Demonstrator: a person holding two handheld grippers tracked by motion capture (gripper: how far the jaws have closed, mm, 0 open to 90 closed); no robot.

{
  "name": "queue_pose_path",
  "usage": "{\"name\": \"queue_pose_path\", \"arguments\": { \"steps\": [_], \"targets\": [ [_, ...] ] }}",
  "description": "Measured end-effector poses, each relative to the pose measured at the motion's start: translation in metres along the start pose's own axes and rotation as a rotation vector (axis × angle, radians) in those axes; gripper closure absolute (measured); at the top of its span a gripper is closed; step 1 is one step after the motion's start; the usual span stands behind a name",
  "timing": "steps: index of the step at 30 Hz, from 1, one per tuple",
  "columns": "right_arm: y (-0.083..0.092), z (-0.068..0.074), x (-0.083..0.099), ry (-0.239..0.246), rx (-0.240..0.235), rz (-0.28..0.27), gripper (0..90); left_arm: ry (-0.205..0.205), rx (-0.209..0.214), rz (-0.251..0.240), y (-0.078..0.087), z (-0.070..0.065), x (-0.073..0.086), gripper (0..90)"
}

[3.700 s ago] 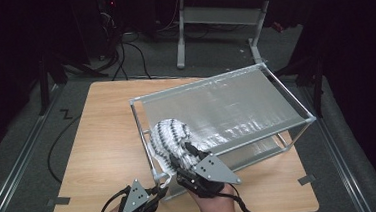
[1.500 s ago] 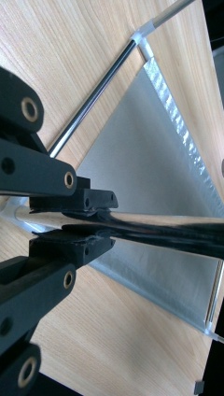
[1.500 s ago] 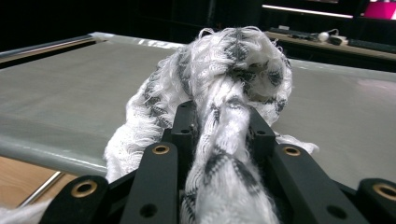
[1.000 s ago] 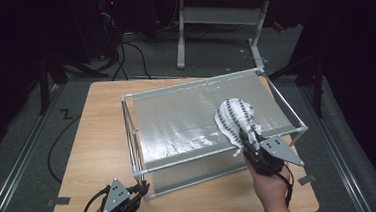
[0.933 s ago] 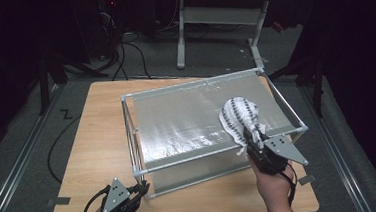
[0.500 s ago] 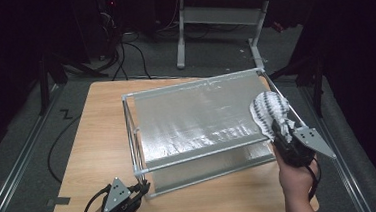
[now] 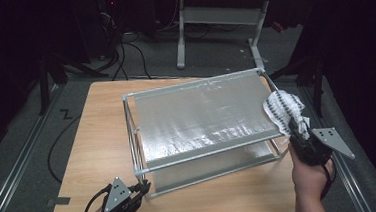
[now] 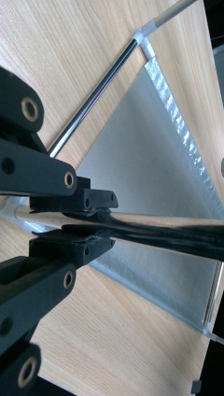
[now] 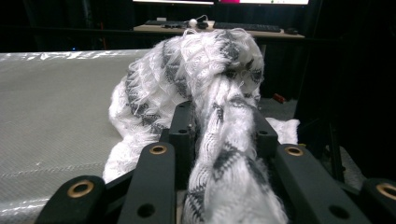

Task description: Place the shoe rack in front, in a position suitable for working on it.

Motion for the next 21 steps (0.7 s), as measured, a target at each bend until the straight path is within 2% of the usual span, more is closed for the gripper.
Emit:
{"name": "queue_pose_path", "arguments": {
  "steps": [5,8,10,13,21],
  "targets": [
    [-0.001,0.01,0.001,0.003,-0.054,0.005,68.8,-0.001,0.002,0.0,0.0,0.0,0.0,80.7],
    [-0.001,0.015,0.001,0.02,-0.065,0.003,69.4,0.008,0.002,0.006,0.001,-0.001,0.001,80.7],
    [-0.001,0.017,0.001,0.014,-0.08,0.007,69.4,-0.002,0.004,-0.001,0.0,0.0,0.0,80.7],
    [0.0,0.022,0.001,0.021,-0.092,0.008,69.0,0.007,0.001,0.006,0.001,-0.001,0.001,80.7],
    [0.004,0.043,0.002,0.045,-0.151,0.01,69.4,0.006,0.012,0.008,0.002,-0.001,0.001,80.6]
  ]
}}
Point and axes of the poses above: each handheld gripper's, and its own axes: y roughly backward along the jaws, x roughly out of its underside, z roughly to its left, the point moved 3 cm from there along -y, roughly forward along the jaws, and after that the axes turned 6 degrees about x, right-handed, at the moved point
